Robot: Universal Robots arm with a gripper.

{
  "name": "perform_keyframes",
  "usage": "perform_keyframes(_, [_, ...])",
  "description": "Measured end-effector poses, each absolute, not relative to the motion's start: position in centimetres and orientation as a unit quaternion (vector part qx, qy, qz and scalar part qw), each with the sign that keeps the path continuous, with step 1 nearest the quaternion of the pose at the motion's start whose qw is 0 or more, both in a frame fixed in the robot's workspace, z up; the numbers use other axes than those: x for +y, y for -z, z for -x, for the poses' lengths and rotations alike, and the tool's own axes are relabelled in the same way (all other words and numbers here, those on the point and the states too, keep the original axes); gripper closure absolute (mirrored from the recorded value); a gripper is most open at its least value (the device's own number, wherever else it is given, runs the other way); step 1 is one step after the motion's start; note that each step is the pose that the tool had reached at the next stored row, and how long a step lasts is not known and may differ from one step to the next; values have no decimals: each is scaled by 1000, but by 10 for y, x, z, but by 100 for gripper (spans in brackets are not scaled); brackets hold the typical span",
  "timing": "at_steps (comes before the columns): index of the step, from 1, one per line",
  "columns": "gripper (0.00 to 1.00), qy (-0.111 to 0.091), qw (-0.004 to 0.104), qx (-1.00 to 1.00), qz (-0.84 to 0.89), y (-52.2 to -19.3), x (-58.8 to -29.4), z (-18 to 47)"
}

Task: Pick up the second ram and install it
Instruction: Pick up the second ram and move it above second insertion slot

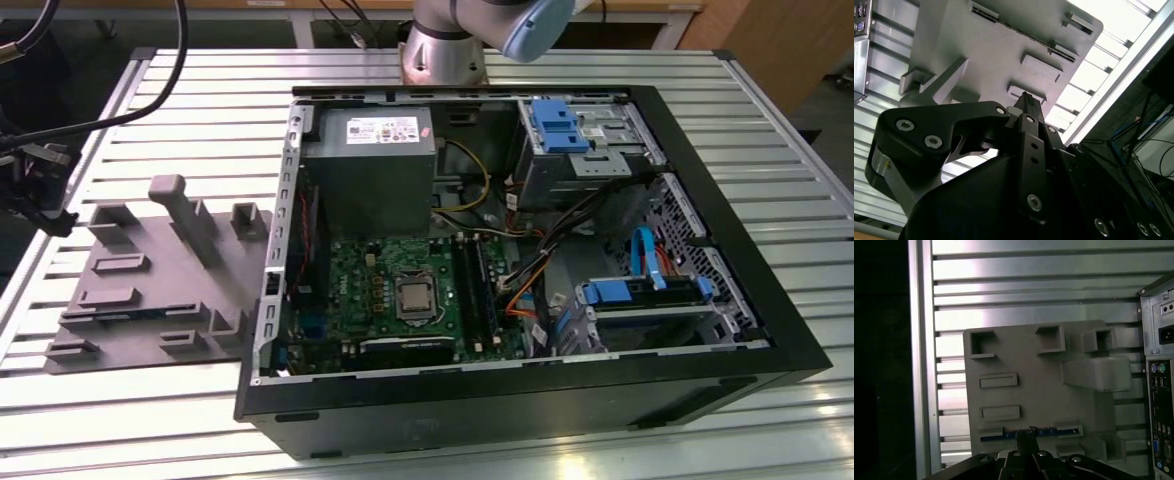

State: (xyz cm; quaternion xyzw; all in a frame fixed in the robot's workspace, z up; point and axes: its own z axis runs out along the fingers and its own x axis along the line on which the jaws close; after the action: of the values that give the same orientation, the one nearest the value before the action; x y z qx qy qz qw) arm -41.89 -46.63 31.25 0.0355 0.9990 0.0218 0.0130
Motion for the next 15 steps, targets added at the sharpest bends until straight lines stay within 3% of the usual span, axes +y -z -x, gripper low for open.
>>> perform_keyframes(15, [89,-22,12,1000,-1,-312,-466,419])
